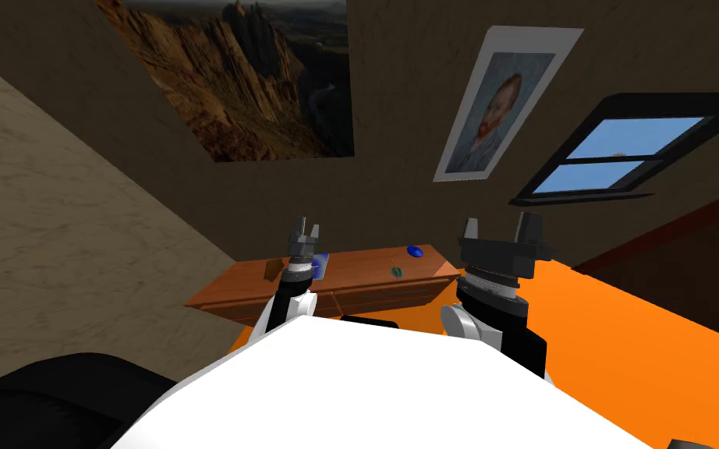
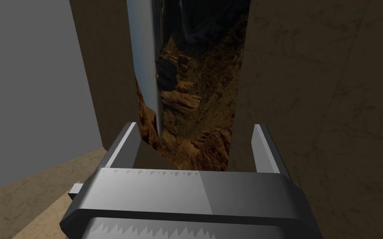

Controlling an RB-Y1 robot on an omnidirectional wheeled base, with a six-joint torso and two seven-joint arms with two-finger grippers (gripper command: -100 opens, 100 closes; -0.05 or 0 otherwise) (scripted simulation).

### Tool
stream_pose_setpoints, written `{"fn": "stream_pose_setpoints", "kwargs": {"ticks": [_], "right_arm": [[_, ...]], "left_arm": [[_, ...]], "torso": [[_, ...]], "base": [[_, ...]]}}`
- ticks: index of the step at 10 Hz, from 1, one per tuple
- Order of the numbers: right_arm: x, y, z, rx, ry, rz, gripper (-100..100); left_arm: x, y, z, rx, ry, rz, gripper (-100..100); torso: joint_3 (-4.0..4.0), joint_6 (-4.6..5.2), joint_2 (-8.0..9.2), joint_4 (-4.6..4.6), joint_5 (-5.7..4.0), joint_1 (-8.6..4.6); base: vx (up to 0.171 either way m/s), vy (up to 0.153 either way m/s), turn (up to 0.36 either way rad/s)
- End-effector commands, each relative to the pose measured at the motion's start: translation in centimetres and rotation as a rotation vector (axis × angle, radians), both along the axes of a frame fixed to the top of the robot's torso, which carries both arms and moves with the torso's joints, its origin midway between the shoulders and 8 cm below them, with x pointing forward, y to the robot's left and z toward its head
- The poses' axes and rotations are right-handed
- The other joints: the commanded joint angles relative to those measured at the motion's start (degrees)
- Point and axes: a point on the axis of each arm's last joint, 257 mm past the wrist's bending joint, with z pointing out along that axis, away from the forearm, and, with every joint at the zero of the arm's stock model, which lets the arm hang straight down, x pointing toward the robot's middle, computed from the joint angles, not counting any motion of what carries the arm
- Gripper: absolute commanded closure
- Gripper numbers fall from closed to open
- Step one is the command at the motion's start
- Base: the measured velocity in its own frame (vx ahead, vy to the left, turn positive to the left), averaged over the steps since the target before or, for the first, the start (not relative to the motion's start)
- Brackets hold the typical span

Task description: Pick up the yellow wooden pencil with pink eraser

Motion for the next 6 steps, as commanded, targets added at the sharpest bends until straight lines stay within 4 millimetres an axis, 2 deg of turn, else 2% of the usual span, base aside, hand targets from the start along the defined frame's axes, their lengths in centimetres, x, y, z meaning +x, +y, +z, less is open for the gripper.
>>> {"fn": "stream_pose_setpoints", "kwargs": {"ticks": [1, 5, 6], "right_arm": [[1.1, 0.2, -1.0, -0.027, 0.048, 0.014, -100], [4.5, 0.2, -4.7, -0.088, 0.204, 0.035, -100], [4.6, 0.2, -4.8, -0.087, 0.209, 0.036, -100]], "left_arm": [[0.0, 0.0, 0.0, 0.000, 0.000, 0.000, 0], [0.0, 0.0, 0.0, 0.000, 0.000, 0.000, 0], [0.0, 0.0, 0.0, 0.000, 0.000, 0.000, 0]], "torso": [[0.00, 0.00, 0.00, 0.00, 0.00, 0.00], [0.09, -0.03, 0.15, 0.03, -0.05, -0.24], [0.10, -0.02, 0.17, 0.04, -0.06, -0.29]], "base": [[-0.018, -0.018, 0.168], [-0.045, -0.053, 0.216], [-0.034, -0.049, 0.077]]}}
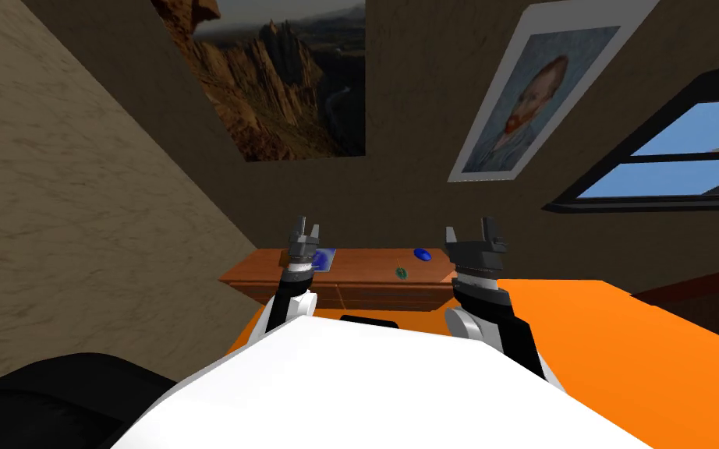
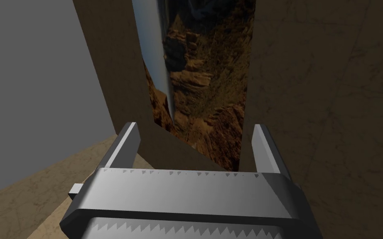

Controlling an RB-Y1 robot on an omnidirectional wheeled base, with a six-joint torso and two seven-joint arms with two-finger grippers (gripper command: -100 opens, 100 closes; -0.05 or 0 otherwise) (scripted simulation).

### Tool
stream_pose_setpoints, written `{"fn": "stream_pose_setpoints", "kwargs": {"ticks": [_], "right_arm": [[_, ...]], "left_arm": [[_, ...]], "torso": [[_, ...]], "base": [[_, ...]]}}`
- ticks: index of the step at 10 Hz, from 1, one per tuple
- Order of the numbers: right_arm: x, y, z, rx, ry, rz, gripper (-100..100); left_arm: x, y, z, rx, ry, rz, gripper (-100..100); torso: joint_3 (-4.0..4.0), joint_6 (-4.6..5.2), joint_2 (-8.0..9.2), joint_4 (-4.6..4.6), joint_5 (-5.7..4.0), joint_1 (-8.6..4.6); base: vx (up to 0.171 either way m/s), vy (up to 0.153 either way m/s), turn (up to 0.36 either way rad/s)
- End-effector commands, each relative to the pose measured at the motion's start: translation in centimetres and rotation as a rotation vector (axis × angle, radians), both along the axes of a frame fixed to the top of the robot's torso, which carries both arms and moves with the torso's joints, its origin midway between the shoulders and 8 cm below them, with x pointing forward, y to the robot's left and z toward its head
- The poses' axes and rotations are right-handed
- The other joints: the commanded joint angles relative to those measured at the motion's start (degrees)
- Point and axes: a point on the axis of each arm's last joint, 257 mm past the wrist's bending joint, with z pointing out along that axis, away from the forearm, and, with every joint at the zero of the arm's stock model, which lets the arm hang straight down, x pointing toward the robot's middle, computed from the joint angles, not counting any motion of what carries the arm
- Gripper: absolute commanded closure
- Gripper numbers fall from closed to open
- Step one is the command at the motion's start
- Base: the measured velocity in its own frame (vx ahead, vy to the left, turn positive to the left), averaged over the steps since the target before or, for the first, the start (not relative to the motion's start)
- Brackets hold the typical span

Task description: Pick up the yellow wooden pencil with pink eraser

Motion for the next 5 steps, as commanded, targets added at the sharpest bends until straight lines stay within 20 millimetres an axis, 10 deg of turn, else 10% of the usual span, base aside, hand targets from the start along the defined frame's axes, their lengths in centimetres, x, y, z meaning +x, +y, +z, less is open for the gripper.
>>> {"fn": "stream_pose_setpoints", "kwargs": {"ticks": [1, 5], "right_arm": [[1.4, -0.2, -1.7, -0.021, 0.066, 0.003, -100], [3.7, -0.7, -5.2, -0.057, 0.189, 0.005, -100]], "left_arm": [[0.0, 0.0, 0.0, 0.000, 0.000, 0.000, 0], [0.0, 0.0, 0.0, 0.000, 0.000, 0.000, 0]], "torso": [[0.00, 0.00, 0.00, 0.00, 0.00, 0.00], [-0.03, -0.03, -0.04, -0.01, 0.01, 0.03]], "base": [[-0.030, -0.040, 0.187], [-0.033, -0.043, 0.195]]}}
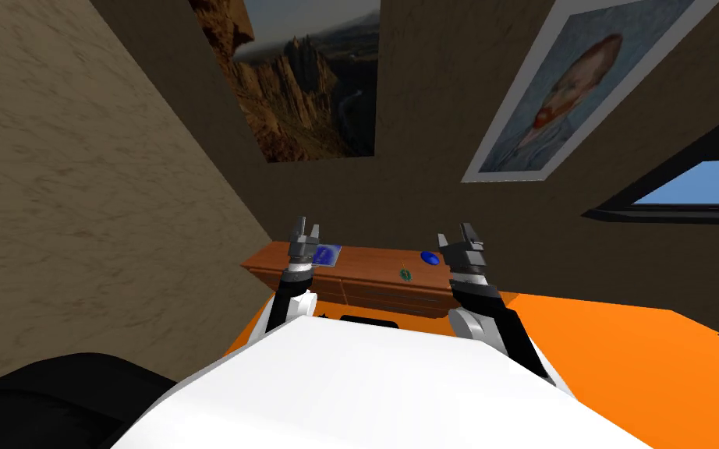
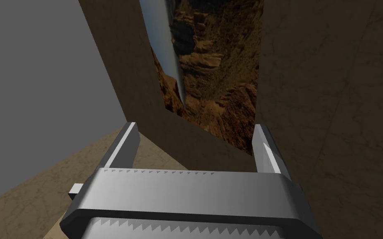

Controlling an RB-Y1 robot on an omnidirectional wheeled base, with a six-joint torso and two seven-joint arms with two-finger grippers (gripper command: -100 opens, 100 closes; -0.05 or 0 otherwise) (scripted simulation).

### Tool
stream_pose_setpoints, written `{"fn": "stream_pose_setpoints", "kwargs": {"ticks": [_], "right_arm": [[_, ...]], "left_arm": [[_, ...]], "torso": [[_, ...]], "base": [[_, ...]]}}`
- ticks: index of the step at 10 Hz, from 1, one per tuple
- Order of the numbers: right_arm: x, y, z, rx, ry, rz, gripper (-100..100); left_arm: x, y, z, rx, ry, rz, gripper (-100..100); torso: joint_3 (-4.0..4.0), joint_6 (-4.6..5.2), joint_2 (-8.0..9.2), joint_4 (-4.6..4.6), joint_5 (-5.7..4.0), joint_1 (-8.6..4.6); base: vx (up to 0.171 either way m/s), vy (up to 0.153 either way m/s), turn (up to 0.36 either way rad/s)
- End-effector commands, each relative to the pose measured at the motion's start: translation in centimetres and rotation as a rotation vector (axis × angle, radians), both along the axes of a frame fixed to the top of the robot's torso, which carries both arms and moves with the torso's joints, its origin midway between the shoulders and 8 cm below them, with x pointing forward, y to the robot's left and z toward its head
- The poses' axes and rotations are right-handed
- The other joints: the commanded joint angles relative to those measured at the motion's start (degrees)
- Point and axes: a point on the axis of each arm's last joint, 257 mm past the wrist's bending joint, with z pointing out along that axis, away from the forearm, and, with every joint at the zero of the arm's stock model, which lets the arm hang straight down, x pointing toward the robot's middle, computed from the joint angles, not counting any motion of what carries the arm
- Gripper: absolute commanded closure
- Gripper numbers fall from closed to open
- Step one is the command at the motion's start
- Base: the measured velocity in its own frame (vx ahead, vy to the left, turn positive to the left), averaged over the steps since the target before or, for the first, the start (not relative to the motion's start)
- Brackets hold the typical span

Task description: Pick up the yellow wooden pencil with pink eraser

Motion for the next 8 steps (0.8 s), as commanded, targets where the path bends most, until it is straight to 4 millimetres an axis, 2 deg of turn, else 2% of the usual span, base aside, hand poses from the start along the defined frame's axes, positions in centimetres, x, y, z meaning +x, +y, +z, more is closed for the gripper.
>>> {"fn": "stream_pose_setpoints", "kwargs": {"ticks": [1, 2, 3, 4, 5, 6, 7, 8], "right_arm": [[1.4, -0.2, -2.4, -0.023, 0.081, -0.001, -100], [2.4, -0.7, -4.2, -0.044, 0.136, -0.004, -100], [2.5, -0.7, -4.6, -0.044, 0.151, -0.004, -100], [3.5, -1.2, -6.7, -0.065, 0.216, -0.007, -100], [3.5, -1.2, -6.9, -0.065, 0.225, -0.007, -100], [4.3, -1.9, -9.0, -0.087, 0.284, -0.011, -100], [4.5, -1.9, -9.4, -0.087, 0.302, -0.010, -100], [5.1, -2.6, -11.6, -0.110, 0.366, -0.016, -100]], "left_arm": [[0.0, 0.0, 0.0, 0.000, 0.000, 0.000, 0], [0.0, 0.0, 0.0, 0.000, 0.000, 0.000, 0], [0.0, 0.0, 0.0, 0.000, 0.000, 0.000, 0], [0.0, 0.0, 0.0, 0.000, 0.000, 0.000, 0], [0.0, 0.0, 0.0, 0.000, 0.000, 0.000, 0], [0.0, 0.0, 0.0, 0.000, 0.000, 0.000, 0], [0.0, 0.0, 0.0, 0.000, 0.000, 0.000, 0], [0.0, 0.0, 0.0, 0.000, 0.000, 0.000, 0]], "torso": [[0.00, 0.00, 0.00, 0.00, 0.00, 0.00], [0.00, -0.04, 0.00, 0.00, 0.00, -0.02], [0.02, -0.03, 0.03, 0.00, -0.02, -0.10], [0.00, 0.00, 0.01, 0.00, -0.02, -0.09], [0.01, -0.03, 0.02, 0.00, -0.02, -0.07], [0.00, 0.02, 0.00, 0.00, -0.01, -0.07], [0.00, -0.03, 0.00, 0.00, -0.02, -0.12], [-0.01, 0.02, -0.02, 0.00, -0.02, -0.09]], "base": [[-0.040, -0.036, 0.227], [-0.045, -0.059, 0.373], [-0.034, -0.058, 0.183], [-0.043, -0.044, 0.316], [-0.037, -0.046, 0.127], [-0.043, -0.059, 0.269], [-0.035, -0.053, 0.158], [-0.030, -0.043, 0.316]]}}
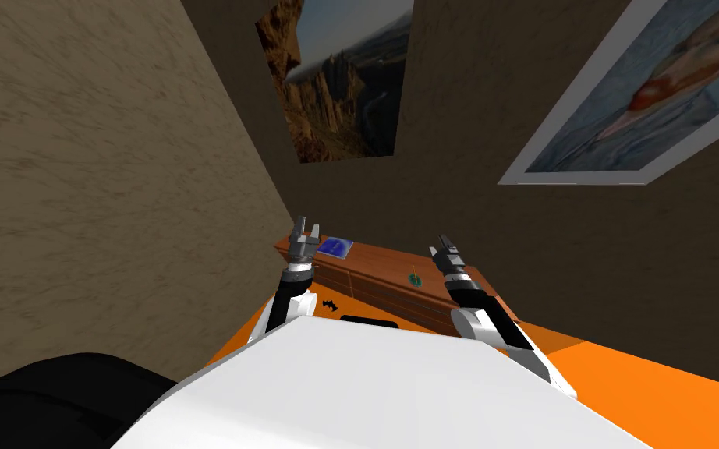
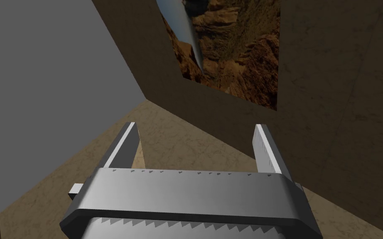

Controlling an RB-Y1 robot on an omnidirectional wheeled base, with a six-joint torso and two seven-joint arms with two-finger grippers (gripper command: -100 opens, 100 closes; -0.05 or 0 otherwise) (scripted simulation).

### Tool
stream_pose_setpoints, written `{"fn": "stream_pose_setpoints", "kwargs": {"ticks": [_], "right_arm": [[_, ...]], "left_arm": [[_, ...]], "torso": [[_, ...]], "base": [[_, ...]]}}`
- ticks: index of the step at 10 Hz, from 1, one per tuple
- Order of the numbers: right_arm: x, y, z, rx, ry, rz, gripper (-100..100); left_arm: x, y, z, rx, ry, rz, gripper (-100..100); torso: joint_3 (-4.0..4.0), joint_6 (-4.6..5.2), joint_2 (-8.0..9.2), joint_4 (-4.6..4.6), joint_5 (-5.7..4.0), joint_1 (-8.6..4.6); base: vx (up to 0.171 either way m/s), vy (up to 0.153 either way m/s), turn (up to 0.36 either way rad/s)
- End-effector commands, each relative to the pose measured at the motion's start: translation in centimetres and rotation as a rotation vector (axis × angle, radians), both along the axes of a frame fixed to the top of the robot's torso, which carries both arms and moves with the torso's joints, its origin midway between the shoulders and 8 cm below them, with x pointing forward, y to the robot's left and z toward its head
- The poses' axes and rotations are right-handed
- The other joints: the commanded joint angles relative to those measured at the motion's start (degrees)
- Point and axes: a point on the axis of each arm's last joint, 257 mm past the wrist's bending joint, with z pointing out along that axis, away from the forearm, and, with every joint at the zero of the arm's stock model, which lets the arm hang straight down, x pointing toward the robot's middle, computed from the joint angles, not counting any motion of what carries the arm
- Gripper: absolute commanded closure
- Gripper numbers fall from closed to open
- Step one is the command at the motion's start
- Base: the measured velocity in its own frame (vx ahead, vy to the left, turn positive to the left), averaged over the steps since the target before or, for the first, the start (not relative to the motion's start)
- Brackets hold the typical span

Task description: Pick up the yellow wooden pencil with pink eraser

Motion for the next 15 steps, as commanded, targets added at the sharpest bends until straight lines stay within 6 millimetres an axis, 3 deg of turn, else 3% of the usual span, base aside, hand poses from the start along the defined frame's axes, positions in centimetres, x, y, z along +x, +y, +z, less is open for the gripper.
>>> {"fn": "stream_pose_setpoints", "kwargs": {"ticks": [1, 2, 3, 4, 5, 8, 9, 10, 15], "right_arm": [[0.6, -0.7, -1.8, -0.014, 0.055, -0.004, -100], [1.2, -1.5, -4.3, -0.037, 0.126, -0.009, -100], [1.2, -1.5, -4.5, -0.038, 0.136, -0.009, -100], [1.7, -2.4, -7.0, -0.061, 0.209, -0.013, -100], [1.7, -2.5, -7.3, -0.061, 0.219, -0.014, -100], [2.1, -4.4, -12.4, -0.107, 0.375, -0.022, -100], [2.0, -4.6, -13.0, -0.106, 0.389, -0.025, -100], [2.0, -5.6, -15.0, -0.129, 0.451, -0.028, -100], [0.9, -8.4, -21.4, -0.166, 0.646, -0.041, -100]], "left_arm": [[0.0, 0.0, 0.0, 0.000, 0.000, 0.000, 0], [0.0, 0.0, 0.0, 0.000, 0.000, 0.000, 0], [0.0, 0.0, 0.0, 0.000, 0.000, 0.000, 0], [0.0, 0.0, 0.0, 0.000, 0.000, 0.000, 0], [0.0, 0.0, 0.0, 0.000, 0.000, 0.000, 0], [0.0, 0.0, 0.0, 0.000, 0.000, 0.000, 0], [0.0, 0.0, 0.0, 0.000, 0.000, 0.000, 0], [0.0, 0.0, 0.0, 0.000, 0.000, 0.000, 0], [0.0, 0.0, 0.0, 0.000, 0.000, 0.000, 0]], "torso": [[0.00, 0.00, 0.00, 0.00, 0.00, 0.00], [-0.01, 0.06, -0.02, -0.01, -0.01, -0.02], [-0.01, 0.01, -0.02, 0.00, -0.01, -0.05], [-0.01, 0.06, -0.01, 0.00, -0.01, -0.04], [-0.01, 0.02, -0.02, 0.00, -0.01, -0.08], [-0.01, 0.09, -0.02, 0.00, -0.01, -0.05], [-0.02, 0.02, -0.03, -0.01, -0.02, -0.09], [-0.03, 0.09, -0.05, -0.01, -0.02, -0.08], [-0.04, 0.03, -0.07, -0.01, -0.03, -0.11]], "base": [[-0.027, -0.047, 0.149], [-0.033, -0.055, 0.279], [-0.033, -0.051, 0.178], [-0.035, -0.056, 0.294], [-0.032, -0.057, 0.186], [-0.042, -0.056, 0.288], [-0.029, -0.059, 0.162], [-0.043, -0.064, 0.324], [-0.035, -0.066, 0.242]]}}
